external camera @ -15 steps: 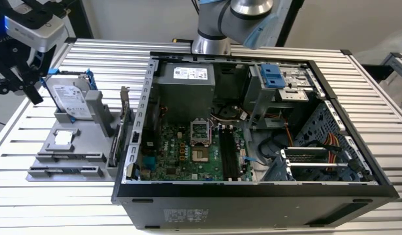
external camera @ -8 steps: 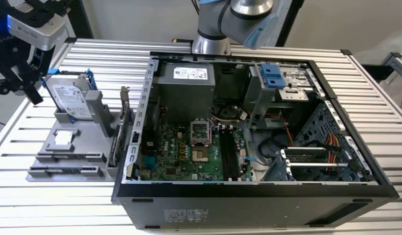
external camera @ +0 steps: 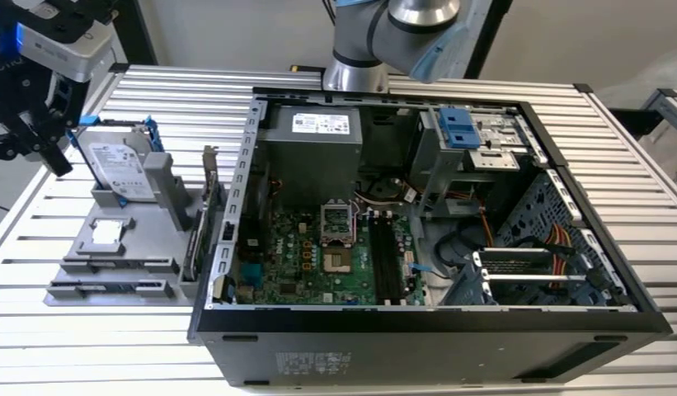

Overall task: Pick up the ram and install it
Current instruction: 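Pick up the ram and move it above insertion slot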

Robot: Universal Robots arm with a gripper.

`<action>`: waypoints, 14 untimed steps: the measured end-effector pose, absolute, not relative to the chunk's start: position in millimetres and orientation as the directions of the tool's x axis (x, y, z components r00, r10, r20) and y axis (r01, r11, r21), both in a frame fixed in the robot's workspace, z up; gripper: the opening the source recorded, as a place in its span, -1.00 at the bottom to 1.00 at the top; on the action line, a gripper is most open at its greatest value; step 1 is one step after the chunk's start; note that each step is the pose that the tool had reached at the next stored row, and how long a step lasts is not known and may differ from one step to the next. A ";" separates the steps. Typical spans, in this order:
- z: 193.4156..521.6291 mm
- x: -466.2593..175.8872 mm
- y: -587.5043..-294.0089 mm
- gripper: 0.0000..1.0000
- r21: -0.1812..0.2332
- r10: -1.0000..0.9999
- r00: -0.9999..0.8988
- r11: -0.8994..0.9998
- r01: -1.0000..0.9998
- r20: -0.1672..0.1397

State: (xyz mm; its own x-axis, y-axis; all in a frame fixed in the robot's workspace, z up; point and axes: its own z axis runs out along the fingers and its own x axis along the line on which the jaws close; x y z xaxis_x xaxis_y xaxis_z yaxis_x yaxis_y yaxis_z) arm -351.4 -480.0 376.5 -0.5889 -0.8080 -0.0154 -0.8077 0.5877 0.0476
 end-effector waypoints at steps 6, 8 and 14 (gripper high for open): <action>376.5 -351.4 -480.0 -1.00 0.048 -0.829 -0.559 0.558 -0.829 -0.015; 376.5 -351.4 -480.0 -1.00 0.048 -0.836 -0.548 0.547 -0.836 -0.015; 376.5 -351.4 -480.0 -1.00 0.048 -0.855 -0.518 0.516 -0.855 -0.015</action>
State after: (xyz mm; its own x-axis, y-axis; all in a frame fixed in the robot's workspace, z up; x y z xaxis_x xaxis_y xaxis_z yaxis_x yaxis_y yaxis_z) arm -351.4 -480.0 376.5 -0.5176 -0.8555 -0.0153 -0.8550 0.5165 0.0476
